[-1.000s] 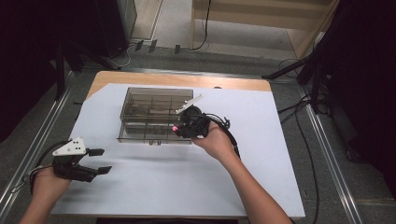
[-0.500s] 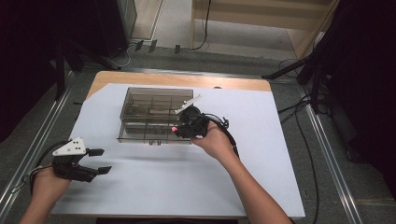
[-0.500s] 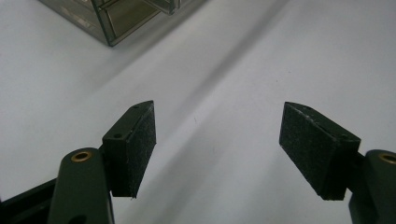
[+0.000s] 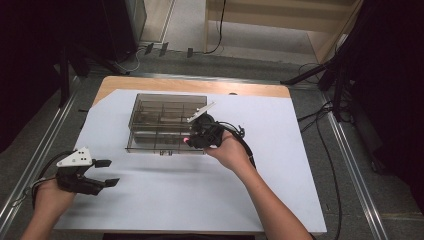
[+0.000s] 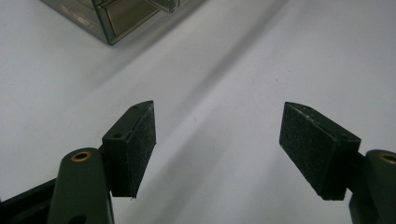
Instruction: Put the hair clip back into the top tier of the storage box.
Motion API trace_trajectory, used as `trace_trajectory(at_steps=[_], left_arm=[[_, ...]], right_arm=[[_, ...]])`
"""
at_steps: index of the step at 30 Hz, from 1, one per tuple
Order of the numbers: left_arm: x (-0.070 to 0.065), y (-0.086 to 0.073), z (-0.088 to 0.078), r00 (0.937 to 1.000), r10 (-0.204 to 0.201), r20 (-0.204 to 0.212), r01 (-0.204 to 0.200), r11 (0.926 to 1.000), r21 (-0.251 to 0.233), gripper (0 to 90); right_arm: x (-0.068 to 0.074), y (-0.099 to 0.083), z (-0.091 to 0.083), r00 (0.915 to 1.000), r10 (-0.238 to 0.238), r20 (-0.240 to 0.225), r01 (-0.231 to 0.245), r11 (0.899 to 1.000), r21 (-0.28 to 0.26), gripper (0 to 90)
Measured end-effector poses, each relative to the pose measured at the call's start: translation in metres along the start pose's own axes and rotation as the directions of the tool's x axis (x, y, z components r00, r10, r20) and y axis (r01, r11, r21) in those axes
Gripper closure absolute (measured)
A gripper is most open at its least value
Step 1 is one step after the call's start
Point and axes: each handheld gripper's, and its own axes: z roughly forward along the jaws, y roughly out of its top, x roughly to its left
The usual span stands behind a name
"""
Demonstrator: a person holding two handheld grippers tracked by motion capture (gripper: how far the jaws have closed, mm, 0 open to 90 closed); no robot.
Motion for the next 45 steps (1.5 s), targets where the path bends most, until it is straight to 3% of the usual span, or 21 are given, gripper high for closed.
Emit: trace_trajectory(at_steps=[12, 19, 30, 45], left_arm=[[0.0, 0.0, 0.0, 1.0, -0.003, -0.002, 0.003, 1.0, 0.001, 28.6], [-0.001, -0.002, -0.002, 0.9999, -0.009, -0.008, 0.009, 1.0, 0.002, 28.5], [0.0, 0.001, 0.001, 1.0, -0.004, -0.003, 0.004, 1.0, 0.002, 28.3], [0.003, 0.01, 0.009, 0.9999, 0.005, 0.013, -0.005, 1.0, 0.004, 27.6]], right_arm=[[0.001, 0.0, -0.002, 1.0, -0.002, 0.0, 0.002, 1.0, -0.011, 73.3], [0.002, 0.003, -0.01, 0.9999, -0.007, -0.01, 0.007, 0.999, -0.051, 70.2], [0.006, 0.002, -0.023, 0.9996, -0.025, -0.011, 0.024, 0.995, -0.098, 60.0], [-0.004, -0.013, -0.052, 0.9995, -0.011, 0.031, 0.017, 0.978, -0.209, 41.2]])
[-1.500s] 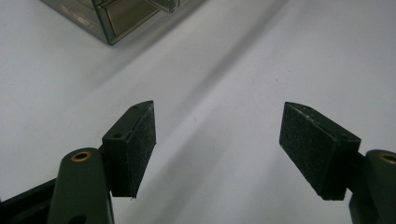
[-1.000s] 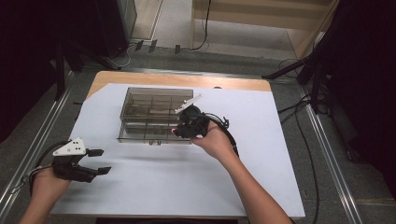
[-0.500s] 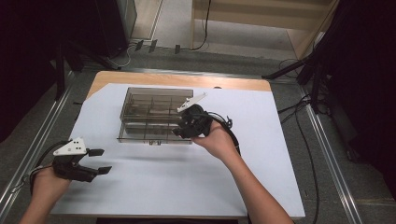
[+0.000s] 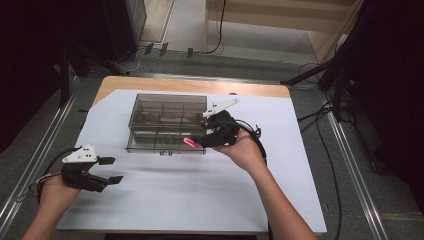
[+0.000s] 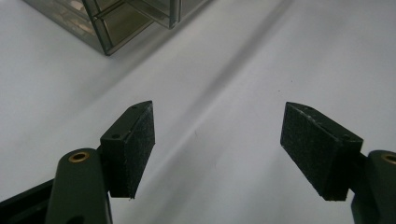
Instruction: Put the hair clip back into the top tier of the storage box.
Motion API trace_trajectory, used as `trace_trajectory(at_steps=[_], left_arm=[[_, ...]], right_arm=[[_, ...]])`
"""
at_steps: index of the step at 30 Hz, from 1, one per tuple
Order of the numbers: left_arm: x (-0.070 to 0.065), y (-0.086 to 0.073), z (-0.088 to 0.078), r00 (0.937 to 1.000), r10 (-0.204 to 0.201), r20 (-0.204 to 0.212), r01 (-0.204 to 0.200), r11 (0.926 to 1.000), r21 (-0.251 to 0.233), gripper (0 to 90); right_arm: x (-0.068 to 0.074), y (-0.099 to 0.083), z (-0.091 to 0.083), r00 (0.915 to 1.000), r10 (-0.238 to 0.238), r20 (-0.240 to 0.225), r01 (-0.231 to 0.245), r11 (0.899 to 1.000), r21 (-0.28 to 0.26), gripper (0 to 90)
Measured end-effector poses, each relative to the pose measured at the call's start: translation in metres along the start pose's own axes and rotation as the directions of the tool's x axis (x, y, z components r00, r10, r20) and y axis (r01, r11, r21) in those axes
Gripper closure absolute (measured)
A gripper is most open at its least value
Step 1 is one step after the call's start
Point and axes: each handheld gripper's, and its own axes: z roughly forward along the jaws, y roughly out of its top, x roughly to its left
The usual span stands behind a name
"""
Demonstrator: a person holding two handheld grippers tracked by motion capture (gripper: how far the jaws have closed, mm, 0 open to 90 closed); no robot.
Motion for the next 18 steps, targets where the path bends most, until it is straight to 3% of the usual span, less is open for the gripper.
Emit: trace_trajectory(at_steps=[6, 18], left_arm=[[0.001, 0.004, 0.004, 1.0, 0.006, 0.005, -0.006, 1.0, 0.0, 27.4], [0.004, 0.01, 0.011, 0.9997, 0.012, 0.022, -0.012, 0.9999, -0.003, 27.2]], right_arm=[[-0.008, -0.007, -0.013, 0.9997, 0.011, 0.021, -0.01, 0.999, -0.039, 37.8], [-0.019, -0.024, -0.029, 0.9968, 0.035, 0.072, -0.031, 0.998, -0.054, 30.4]])
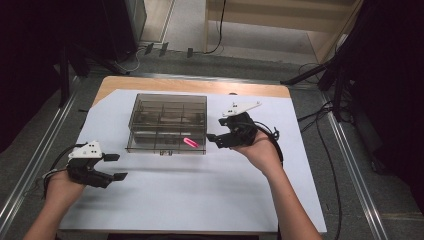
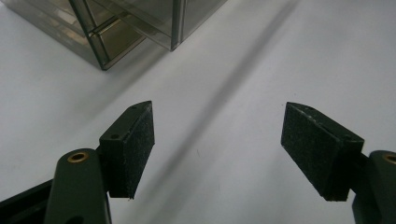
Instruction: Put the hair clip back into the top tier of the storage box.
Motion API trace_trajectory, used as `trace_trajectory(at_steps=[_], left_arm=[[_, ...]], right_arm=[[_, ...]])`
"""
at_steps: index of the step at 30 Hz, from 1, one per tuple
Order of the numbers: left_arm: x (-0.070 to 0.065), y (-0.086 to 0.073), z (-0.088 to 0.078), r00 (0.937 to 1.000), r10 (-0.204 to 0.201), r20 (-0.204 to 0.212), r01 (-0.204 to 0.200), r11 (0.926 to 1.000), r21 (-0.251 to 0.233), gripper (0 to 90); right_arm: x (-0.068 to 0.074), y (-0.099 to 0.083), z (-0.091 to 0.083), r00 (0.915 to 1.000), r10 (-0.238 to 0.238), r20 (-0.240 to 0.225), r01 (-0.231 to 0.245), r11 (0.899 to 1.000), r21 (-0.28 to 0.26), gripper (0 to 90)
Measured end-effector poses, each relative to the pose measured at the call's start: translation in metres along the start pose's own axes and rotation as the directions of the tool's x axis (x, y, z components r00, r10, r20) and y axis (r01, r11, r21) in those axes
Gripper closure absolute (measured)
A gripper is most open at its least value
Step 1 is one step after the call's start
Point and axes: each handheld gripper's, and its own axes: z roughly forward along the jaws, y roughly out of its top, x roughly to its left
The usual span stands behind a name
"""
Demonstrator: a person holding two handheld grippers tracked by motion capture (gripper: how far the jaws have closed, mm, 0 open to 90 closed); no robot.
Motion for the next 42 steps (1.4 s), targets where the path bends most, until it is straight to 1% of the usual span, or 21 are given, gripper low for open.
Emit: trace_trajectory(at_steps=[4, 6, 7, 10, 12, 16, 17, 18, 19, 20, 22, 24, 28, 30, 31, 35, 38, 40, 42], left_arm=[[0.0, 0.002, 0.002, 1.0, 0.001, 0.004, -0.001, 1.0, 0.0, 27.2], [0.001, 0.003, 0.003, 1.0, -0.002, 0.005, 0.002, 1.0, 0.001, 27.2], [0.002, 0.004, 0.004, 1.0, -0.004, 0.006, 0.004, 1.0, 0.003, 27.2], [0.002, 0.005, 0.005, 0.9999, -0.011, 0.004, 0.011, 0.9999, 0.004, 27.2], [0.003, 0.006, 0.006, 0.9999, -0.011, 0.005, 0.011, 0.9999, 0.004, 27.2], [0.003, 0.006, 0.007, 0.9999, -0.011, 0.007, 0.011, 0.9999, 0.006, 27.2], [0.003, 0.006, 0.007, 0.9999, -0.011, 0.007, 0.011, 0.9999, 0.006, 27.2], [0.003, 0.007, 0.008, 0.9999, -0.013, 0.007, 0.013, 0.9999, 0.006, 27.2], [0.003, 0.007, 0.008, 0.9999, -0.013, 0.007, 0.013, 0.9999, 0.006, 27.2], [0.003, 0.007, 0.008, 0.9999, -0.013, 0.007, 0.013, 0.9999, 0.006, 27.2], [0.003, 0.007, 0.008, 0.9999, -0.014, 0.007, 0.014, 0.9999, 0.006, 27.2], [0.004, 0.007, 0.008, 0.9998, -0.016, 0.007, 0.016, 0.9999, 0.004, 27.2], [0.004, 0.007, 0.008, 0.9998, -0.02, 0.004, 0.02, 0.9998, 0.005, 27.3], [0.004, 0.007, 0.008, 0.9998, -0.02, 0.005, 0.02, 0.9998, 0.004, 27.2], [0.004, 0.007, 0.008, 0.9998, -0.019, 0.004, 0.019, 0.9998, 0.005, 27.3], [0.004, 0.007, 0.008, 0.9997, -0.022, 0.005, 0.022, 0.9997, 0.004, 27.2], [0.004, 0.007, 0.008, 0.9997, -0.023, 0.007, 0.023, 0.9997, 0.002, 27.2], [0.004, 0.007, 0.008, 0.9997, -0.023, 0.007, 0.023, 0.9997, 0.001, 27.2], [0.004, 0.008, 0.008, 0.9997, -0.023, 0.006, 0.023, 0.9997, 0.002, 27.2]], right_arm=[[-0.007, -0.006, -0.006, 0.9997, 0.023, 0.011, -0.023, 1.0, -0.003, 29.4], [-0.009, -0.008, -0.008, 0.9996, 0.026, 0.012, -0.026, 1.0, -0.007, 29.1], [-0.013, -0.011, -0.011, 0.9988, 0.042, 0.024, -0.041, 0.999, -0.018, 28.5], [-0.017, -0.016, -0.015, 0.9979, 0.055, 0.034, -0.054, 0.998, -0.042, 27.0], [-0.02, -0.019, -0.018, 0.9967, 0.068, 0.045, -0.066, 0.997, -0.049, 26.5], [-0.028, -0.025, -0.022, 0.9943, 0.086, 0.063, -0.083, 0.996, -0.044, 26.4], [-0.028, -0.025, -0.022, 0.9943, 0.086, 0.063, -0.083, 0.996, -0.044, 26.4], [-0.031, -0.029, -0.022, 0.9935, 0.09, 0.07, -0.088, 0.995, -0.036, 26.2], [-0.031, -0.029, -0.022, 0.9935, 0.09, 0.07, -0.088, 0.995, -0.036, 26.2], [-0.035, -0.034, -0.023, 0.9921, 0.099, 0.078, -0.097, 0.995, -0.025, 26.0], [-0.037, -0.036, -0.022, 0.9915, 0.1, 0.082, -0.099, 0.995, -0.022, 25.8], [-0.043, -0.042, -0.02, 0.9895, 0.11, 0.094, -0.109, 0.994, -0.006, 25.3], [-0.048, -0.048, -0.018, 0.9861, 0.119, 0.116, -0.12, 0.993, 0.0, 24.4], [-0.051, -0.051, -0.018, 0.9882, 0.126, 0.087, -0.127, 0.992, 0.006, 18.5], [-0.053, -0.053, -0.017, 0.9882, 0.132, 0.078, -0.133, 0.991, 0.007, 18.8], [-0.058, -0.059, -0.014, 0.9845, 0.142, 0.104, -0.144, 0.989, 0.017, 19.2], [-0.061, -0.064, -0.012, 0.9787, 0.16, 0.128, -0.164, 0.986, 0.019, 19.3], [-0.063, -0.067, -0.009, 0.9768, 0.161, 0.141, -0.166, 0.986, 0.024, 19.3], [-0.064, -0.069, -0.007, 0.9766, 0.156, 0.148, -0.162, 0.986, 0.03, 19.2]])
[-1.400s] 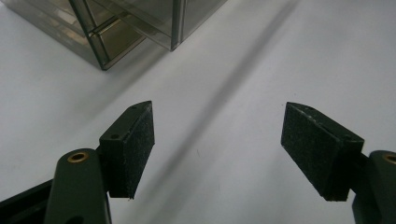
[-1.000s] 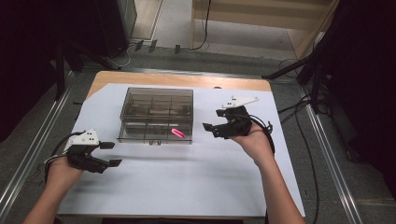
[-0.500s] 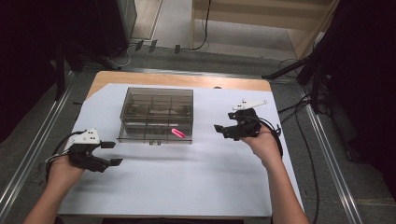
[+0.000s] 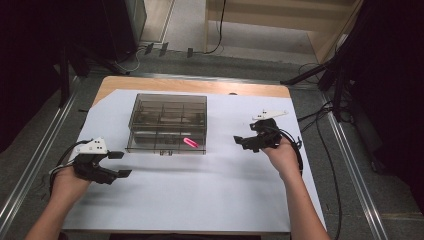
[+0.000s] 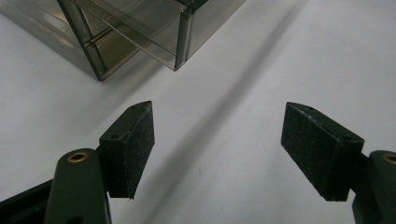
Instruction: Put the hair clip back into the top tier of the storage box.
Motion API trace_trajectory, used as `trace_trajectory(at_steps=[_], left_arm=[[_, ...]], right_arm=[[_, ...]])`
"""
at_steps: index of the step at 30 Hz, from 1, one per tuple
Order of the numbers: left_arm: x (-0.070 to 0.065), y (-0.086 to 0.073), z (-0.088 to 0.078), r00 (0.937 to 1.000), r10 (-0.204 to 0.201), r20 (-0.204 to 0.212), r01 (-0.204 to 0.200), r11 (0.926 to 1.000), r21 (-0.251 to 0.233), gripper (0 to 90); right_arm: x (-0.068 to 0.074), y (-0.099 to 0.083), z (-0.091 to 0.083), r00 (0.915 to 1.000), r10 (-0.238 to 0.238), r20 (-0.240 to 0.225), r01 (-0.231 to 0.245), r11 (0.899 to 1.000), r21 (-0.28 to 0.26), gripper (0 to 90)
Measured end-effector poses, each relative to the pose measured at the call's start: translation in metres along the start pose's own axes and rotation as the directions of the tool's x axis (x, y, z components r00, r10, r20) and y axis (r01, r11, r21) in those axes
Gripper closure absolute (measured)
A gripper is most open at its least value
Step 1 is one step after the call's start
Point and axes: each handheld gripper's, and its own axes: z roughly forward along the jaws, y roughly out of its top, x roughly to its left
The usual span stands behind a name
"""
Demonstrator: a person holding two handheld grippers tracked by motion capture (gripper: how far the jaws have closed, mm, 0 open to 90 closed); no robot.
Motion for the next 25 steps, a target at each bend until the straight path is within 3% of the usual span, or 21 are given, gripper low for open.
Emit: trace_trajectory(at_steps=[25], left_arm=[[-0.0006, 0.0, -0.0009, 1.0, -0.001, -0.002, 0.001, 1.0, 0.001, 27.0]], right_arm=[[0.0079, 0.001, 0.0093, 0.9989, -0.044, -0.018, 0.044, 0.998, 0.032, 18.5]])
